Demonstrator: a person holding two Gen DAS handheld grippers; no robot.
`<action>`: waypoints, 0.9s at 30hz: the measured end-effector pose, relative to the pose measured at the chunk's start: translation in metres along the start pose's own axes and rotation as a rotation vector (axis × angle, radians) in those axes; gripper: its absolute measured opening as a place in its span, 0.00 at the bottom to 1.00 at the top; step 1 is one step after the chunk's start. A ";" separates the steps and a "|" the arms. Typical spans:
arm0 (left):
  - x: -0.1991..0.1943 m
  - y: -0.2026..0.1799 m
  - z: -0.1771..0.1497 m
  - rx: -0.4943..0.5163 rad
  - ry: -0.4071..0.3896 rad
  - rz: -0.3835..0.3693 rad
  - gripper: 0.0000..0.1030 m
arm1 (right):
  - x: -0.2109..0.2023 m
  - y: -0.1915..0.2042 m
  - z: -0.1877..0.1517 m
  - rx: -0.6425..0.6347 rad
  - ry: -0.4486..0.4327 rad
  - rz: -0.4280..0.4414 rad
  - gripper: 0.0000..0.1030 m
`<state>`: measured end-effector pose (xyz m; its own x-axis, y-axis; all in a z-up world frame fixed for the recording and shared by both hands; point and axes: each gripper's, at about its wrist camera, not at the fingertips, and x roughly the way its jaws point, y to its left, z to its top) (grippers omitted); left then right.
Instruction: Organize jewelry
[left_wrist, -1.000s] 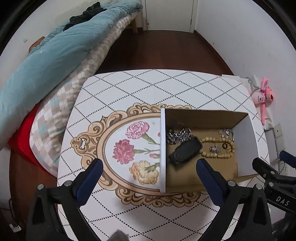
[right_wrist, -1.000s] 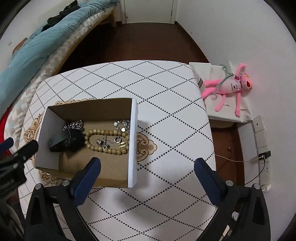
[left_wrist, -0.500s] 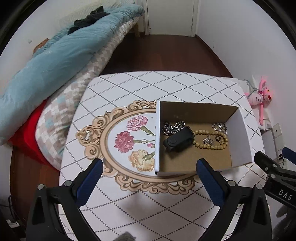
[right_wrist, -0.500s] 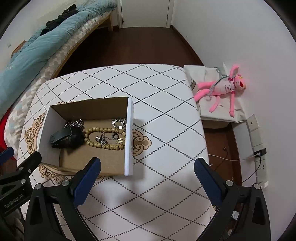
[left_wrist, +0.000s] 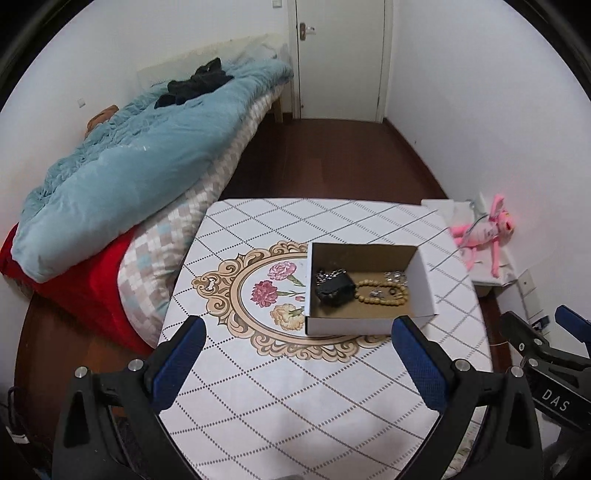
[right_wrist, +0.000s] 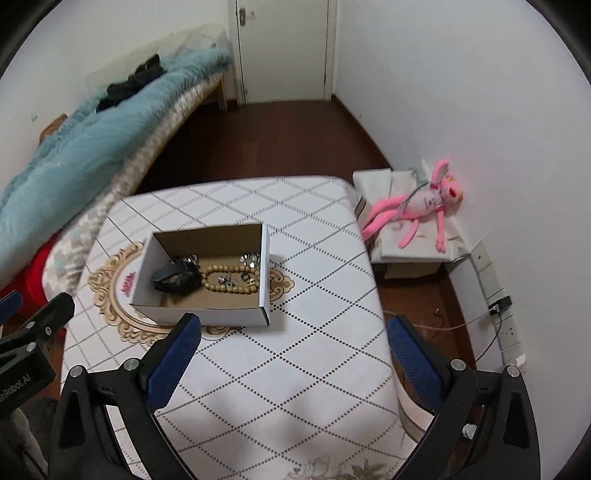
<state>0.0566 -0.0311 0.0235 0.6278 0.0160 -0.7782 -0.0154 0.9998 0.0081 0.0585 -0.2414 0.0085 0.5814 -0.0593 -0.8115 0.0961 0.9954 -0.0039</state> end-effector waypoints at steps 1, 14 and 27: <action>-0.008 0.000 -0.001 -0.002 -0.010 -0.006 1.00 | -0.008 0.000 0.000 0.001 -0.013 0.001 0.99; -0.080 0.003 -0.008 -0.016 -0.102 -0.039 1.00 | -0.114 0.000 -0.010 -0.008 -0.182 -0.012 1.00; -0.069 -0.003 0.000 -0.014 -0.046 -0.046 1.00 | -0.124 0.002 -0.008 -0.007 -0.163 0.000 1.00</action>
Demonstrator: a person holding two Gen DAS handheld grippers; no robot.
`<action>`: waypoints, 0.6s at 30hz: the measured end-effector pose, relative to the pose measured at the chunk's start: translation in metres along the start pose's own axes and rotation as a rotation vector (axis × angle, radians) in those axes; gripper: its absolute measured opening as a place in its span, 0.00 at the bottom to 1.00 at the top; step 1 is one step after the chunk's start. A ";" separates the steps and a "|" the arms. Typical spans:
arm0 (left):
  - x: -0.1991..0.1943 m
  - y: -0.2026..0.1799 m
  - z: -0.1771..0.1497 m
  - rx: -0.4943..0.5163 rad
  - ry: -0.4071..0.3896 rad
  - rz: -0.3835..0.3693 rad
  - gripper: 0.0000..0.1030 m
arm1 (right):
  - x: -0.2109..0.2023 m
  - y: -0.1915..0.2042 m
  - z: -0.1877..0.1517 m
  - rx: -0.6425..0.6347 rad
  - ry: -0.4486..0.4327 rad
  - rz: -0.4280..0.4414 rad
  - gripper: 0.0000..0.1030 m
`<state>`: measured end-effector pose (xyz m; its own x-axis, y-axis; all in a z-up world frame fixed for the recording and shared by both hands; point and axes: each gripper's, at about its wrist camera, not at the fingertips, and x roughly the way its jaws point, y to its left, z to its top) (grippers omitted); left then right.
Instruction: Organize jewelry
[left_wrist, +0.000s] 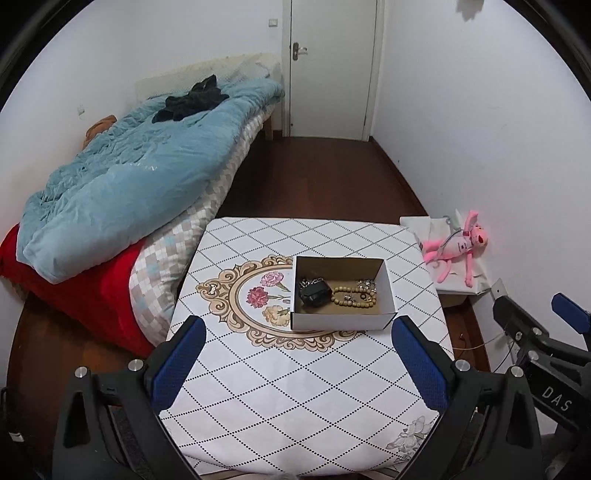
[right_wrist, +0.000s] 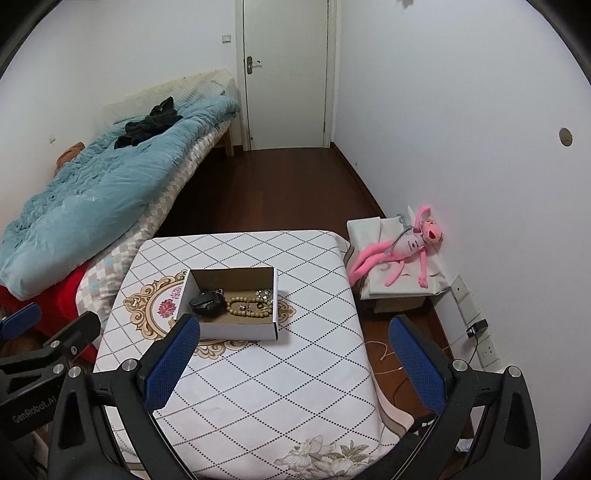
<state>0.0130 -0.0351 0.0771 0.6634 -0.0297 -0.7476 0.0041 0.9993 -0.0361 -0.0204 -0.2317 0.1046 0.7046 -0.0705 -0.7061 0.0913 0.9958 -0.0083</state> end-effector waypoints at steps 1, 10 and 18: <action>0.004 0.000 0.003 -0.004 0.007 -0.001 1.00 | 0.003 -0.001 0.002 0.003 0.004 -0.003 1.00; 0.027 0.000 0.018 -0.011 0.040 0.021 1.00 | 0.038 -0.002 0.024 0.010 0.041 -0.022 1.00; 0.048 -0.002 0.026 -0.003 0.069 0.041 1.00 | 0.070 0.001 0.034 -0.005 0.089 -0.033 1.00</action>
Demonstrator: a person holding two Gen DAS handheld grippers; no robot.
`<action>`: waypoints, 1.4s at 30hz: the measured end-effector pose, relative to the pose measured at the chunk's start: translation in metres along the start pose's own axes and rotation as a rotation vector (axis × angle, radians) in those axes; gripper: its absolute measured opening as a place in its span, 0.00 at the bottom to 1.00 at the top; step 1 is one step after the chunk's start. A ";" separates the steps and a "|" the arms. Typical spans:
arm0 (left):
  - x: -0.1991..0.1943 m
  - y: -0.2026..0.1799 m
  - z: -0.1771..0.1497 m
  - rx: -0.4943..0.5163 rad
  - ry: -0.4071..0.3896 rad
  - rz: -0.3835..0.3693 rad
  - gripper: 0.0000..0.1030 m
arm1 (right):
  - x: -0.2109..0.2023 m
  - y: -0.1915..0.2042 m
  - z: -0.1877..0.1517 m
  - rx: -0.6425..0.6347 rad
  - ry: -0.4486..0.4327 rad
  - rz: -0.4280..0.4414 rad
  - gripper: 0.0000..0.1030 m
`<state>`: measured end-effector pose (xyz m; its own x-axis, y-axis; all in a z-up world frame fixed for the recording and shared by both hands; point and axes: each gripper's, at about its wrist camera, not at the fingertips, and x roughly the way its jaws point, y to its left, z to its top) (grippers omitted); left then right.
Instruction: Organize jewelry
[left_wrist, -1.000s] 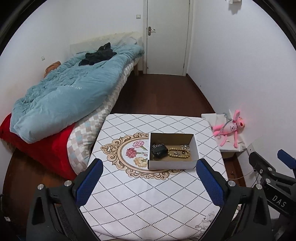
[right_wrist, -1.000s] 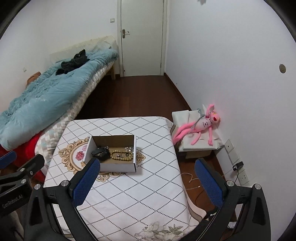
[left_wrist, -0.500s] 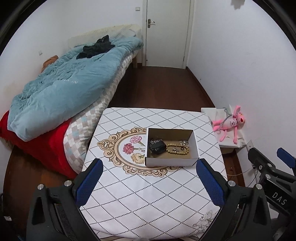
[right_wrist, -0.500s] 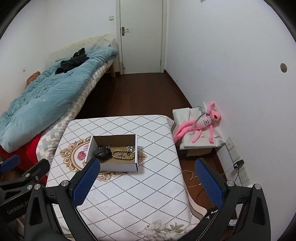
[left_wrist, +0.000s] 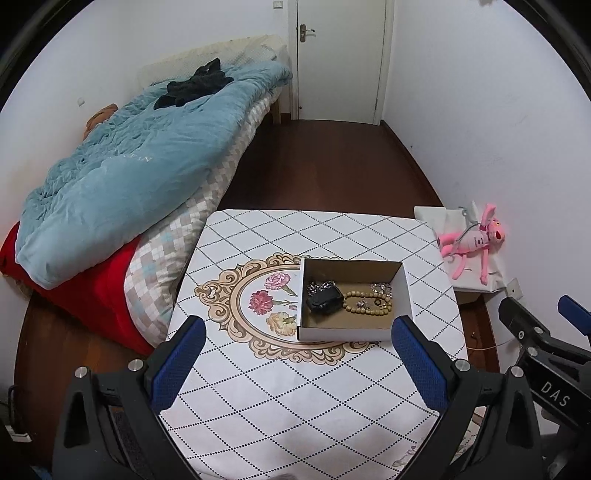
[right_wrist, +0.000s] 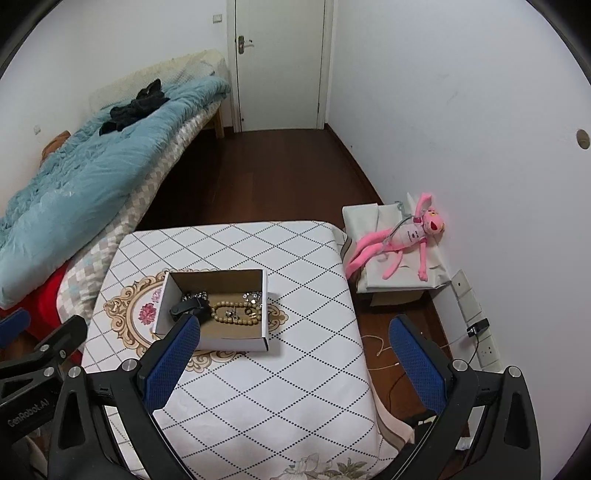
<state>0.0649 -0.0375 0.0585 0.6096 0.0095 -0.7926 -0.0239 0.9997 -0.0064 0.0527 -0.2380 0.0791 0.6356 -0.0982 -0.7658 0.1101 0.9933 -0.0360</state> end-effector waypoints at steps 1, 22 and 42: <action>0.002 0.000 0.000 0.001 0.004 0.002 1.00 | 0.003 0.001 0.001 -0.003 0.006 -0.003 1.00; 0.025 0.003 -0.005 0.001 0.068 -0.004 1.00 | 0.026 0.008 -0.001 -0.036 0.074 0.005 1.00; 0.028 0.008 -0.009 -0.008 0.080 -0.003 1.00 | 0.032 0.009 -0.006 -0.041 0.092 0.007 1.00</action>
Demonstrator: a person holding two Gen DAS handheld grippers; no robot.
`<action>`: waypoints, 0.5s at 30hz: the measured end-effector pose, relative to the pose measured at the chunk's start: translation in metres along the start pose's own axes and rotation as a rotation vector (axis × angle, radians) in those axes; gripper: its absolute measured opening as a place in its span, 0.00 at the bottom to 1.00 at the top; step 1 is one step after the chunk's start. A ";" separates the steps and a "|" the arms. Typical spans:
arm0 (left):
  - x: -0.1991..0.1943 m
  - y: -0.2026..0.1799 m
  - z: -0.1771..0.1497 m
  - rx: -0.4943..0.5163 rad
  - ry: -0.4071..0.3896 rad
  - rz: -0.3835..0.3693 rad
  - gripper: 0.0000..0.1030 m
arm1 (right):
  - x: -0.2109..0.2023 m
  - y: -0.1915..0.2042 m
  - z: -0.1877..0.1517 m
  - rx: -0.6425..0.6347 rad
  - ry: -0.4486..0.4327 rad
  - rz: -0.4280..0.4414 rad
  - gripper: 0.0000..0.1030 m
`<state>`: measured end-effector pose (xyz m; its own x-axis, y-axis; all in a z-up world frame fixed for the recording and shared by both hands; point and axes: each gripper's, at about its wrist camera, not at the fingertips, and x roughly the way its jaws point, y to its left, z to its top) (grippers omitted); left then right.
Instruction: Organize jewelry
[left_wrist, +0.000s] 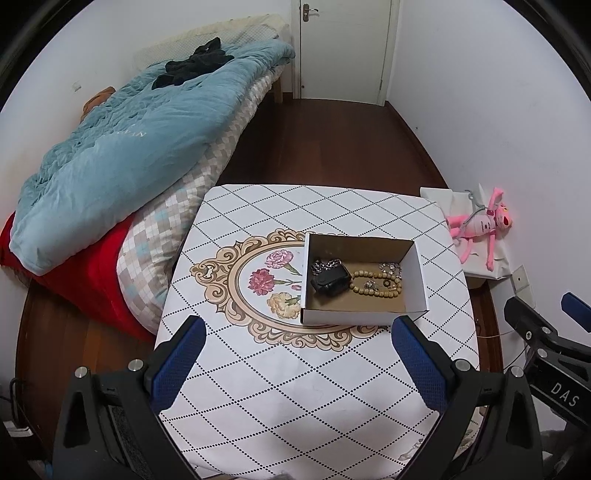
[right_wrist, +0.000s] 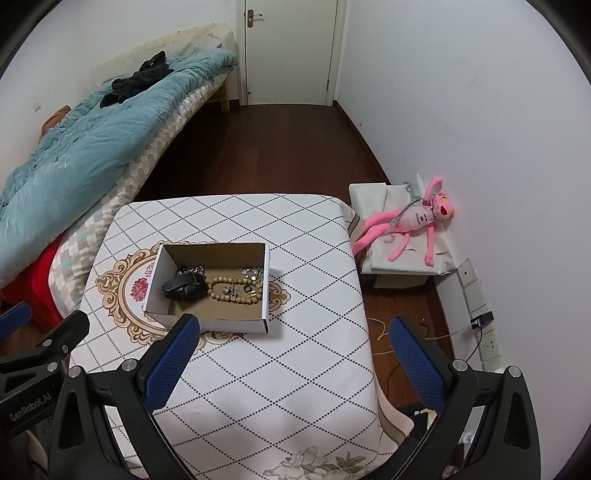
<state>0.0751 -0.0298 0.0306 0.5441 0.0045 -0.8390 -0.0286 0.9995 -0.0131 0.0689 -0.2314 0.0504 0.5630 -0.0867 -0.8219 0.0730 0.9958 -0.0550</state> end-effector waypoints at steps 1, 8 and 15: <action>0.000 0.000 0.000 0.002 -0.001 0.001 1.00 | 0.000 0.000 0.000 -0.001 0.000 -0.001 1.00; 0.000 0.000 0.001 0.002 0.000 0.004 1.00 | 0.000 -0.001 -0.001 0.001 -0.002 -0.005 1.00; 0.000 -0.001 0.001 0.004 -0.001 0.005 1.00 | 0.001 0.000 -0.002 -0.002 0.007 -0.004 1.00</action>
<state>0.0761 -0.0303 0.0312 0.5451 0.0093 -0.8383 -0.0279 0.9996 -0.0070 0.0681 -0.2318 0.0487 0.5567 -0.0900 -0.8258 0.0734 0.9956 -0.0591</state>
